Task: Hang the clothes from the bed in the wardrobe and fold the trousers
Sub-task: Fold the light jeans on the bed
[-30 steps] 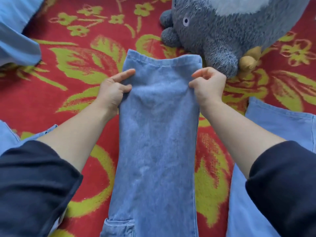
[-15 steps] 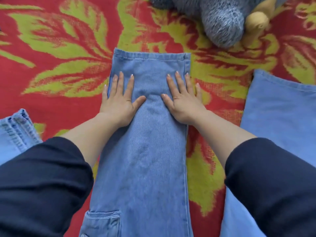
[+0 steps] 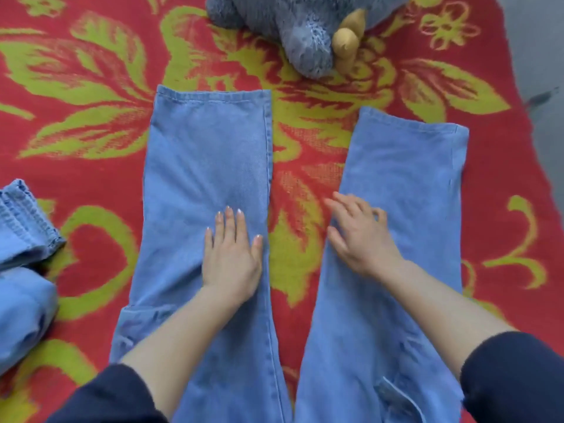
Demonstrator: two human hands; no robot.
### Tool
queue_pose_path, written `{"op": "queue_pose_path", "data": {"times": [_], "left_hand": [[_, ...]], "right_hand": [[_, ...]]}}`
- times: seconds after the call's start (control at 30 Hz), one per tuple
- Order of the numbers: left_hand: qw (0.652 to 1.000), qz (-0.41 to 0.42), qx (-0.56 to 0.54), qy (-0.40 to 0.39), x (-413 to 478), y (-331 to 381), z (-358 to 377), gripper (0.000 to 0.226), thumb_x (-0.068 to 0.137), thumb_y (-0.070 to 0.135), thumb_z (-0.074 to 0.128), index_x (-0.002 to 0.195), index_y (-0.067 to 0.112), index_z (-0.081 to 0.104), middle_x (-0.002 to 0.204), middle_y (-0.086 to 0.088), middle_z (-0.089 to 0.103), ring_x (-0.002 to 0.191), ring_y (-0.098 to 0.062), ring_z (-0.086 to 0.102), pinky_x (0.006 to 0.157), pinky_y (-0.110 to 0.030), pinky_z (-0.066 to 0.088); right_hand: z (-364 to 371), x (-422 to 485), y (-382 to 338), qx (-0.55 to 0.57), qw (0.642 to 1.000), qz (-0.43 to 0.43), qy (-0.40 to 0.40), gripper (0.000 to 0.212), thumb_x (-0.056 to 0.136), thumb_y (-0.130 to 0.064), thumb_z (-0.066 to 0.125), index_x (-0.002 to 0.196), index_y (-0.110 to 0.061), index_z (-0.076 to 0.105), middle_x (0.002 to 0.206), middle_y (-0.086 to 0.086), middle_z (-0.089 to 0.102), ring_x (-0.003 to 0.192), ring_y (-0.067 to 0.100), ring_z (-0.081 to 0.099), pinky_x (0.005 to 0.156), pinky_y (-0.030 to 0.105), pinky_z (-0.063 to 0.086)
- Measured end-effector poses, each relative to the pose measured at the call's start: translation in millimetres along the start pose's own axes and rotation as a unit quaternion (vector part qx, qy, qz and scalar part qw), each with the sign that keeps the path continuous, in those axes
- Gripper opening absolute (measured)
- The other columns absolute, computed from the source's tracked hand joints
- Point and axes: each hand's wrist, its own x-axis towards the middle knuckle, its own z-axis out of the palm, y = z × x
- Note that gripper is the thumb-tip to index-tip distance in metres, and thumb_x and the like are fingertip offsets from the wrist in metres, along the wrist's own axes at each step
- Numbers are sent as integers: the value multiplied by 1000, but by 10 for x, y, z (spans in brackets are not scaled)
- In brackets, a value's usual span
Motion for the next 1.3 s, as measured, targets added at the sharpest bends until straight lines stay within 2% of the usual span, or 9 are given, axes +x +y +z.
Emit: {"op": "queue_pose_path", "data": {"times": [0.17, 0.37, 0.67, 0.8, 0.93, 1.03, 1.13, 1.2, 1.3], "left_hand": [[991, 101, -75, 32, -1072, 822, 482, 65, 99, 46, 28, 154, 18, 7, 160, -12, -2, 148, -26, -5, 118, -39, -4], [975, 209, -73, 9, -2292, 1412, 1095, 60, 95, 44, 33, 145, 13, 39, 153, -12, 30, 142, -28, 27, 109, -50, 36], [987, 104, -70, -104, -3594, 1578, 1784, 99, 66, 56, 60, 148, 8, 32, 152, -25, 24, 141, -38, 27, 110, -44, 25], [985, -23, -92, -146, -3797, 1652, 1869, 122, 66, 60, 62, 150, 5, -8, 157, -20, -16, 145, -31, -14, 117, -44, 11], [982, -43, -73, -168, -3831, 1701, 1910, 110, 87, 37, 53, 133, 4, -42, 141, -15, -49, 129, -26, -47, 117, -42, -6], [982, -23, -91, -161, -3858, 1632, 1819, 93, 91, 17, 48, 141, 3, -30, 149, -12, -38, 140, -25, -31, 120, -39, 5], [944, -42, -279, -169, -3907, 1405, 1626, 72, 85, -1, 43, 152, 12, 19, 160, 1, 10, 146, -19, 15, 115, -32, 25], [879, -112, -425, -183, -3908, 1149, 1399, 44, 79, -7, 38, 103, 17, 65, 110, -6, 63, 100, -29, 55, 82, -33, 45], [803, -147, -536, -217, -3856, 658, 1007, 28, 66, -2, 36, 51, 21, 28, 50, 9, 27, 48, -15, 25, 54, -29, 18]], "right_hand": [[11, -933, 735, 51, 987, 127, 80, 46, 86, -19, 62, 130, -9, 53, 135, 13, 48, 123, 34, 43, 94, 46, 34], [247, -1697, 1098, 203, 915, 338, 89, 51, 86, -23, 62, 131, -4, 46, 130, 20, 44, 121, 35, 42, 99, 38, 31], [486, -2175, 966, 381, 844, 377, 11, 22, 86, -32, 60, 95, -13, 55, 95, 6, 58, 87, 20, 52, 74, 32, 39], [381, -2217, 885, 430, 820, 377, 12, 11, 82, -20, 61, 91, -14, 58, 84, 6, 60, 67, 21, 54, 54, 29, 46], [124, -2186, 665, 492, 789, 369, 13, 14, 76, -5, 59, 78, -15, 50, 62, 2, 47, 35, 11, 40, 34, 10, 25], [-71, -2159, 483, 487, 796, 358, -18, 17, 71, -4, 57, 75, -19, 50, 64, 0, 49, 46, 13, 43, 41, 16, 32], [-251, -2084, 273, 465, 806, 366, -27, 19, 69, -2, 56, 73, -20, 50, 64, 1, 50, 46, 15, 42, 45, 19, 36], [-360, -2003, 106, 450, 807, 382, -21, 20, 70, 2, 53, 74, -17, 50, 58, 4, 52, 32, 15, 44, 39, 16, 37], [-456, -1817, -252, 475, 788, 391, 22, 19, 73, 2, 51, 86, -10, 55, 62, 6, 61, 40, 17, 58, 38, 20, 43]]}}
